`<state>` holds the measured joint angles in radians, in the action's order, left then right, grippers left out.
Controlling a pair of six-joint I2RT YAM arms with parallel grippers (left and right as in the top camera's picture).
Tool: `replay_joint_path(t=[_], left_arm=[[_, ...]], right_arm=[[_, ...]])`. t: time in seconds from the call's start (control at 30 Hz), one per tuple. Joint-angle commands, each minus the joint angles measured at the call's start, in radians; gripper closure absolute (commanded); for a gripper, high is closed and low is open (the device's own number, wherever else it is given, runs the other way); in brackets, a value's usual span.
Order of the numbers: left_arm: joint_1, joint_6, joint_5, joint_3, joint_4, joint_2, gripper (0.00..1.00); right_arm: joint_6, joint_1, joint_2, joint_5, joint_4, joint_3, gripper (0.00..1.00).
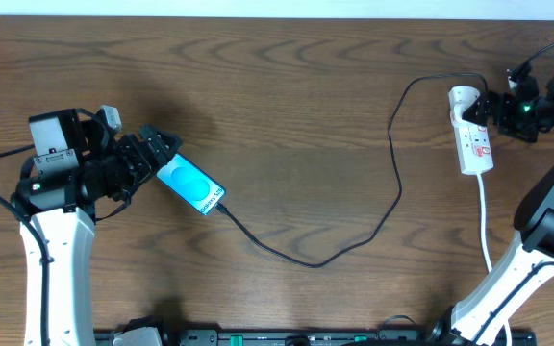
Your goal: Plug charger to phone and switch on socket
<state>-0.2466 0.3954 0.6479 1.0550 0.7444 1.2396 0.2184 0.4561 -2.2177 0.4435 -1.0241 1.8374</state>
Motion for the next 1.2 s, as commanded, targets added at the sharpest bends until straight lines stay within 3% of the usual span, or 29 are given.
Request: replay_joint_path(t=[0.0, 0.9, 1.17], left_arm=[[0.001, -0.01, -0.009, 0.005, 0.003, -0.003, 0.08], [0.001, -0.018, -0.013, 0.005, 0.007, -0.003, 0.08], [0.001, -0.018, -0.013, 0.005, 0.006, -0.003, 0.08]], right_arm=[[0.023, -0.006, -0.014, 0.072, 0.008, 0.016, 0.01], [-0.043, -0.054, -0.093, 0.056, 0.022, 0.017, 0.01], [-0.09, -0.042, -0.092, -0.022, -0.124, 0.204, 0.01]])
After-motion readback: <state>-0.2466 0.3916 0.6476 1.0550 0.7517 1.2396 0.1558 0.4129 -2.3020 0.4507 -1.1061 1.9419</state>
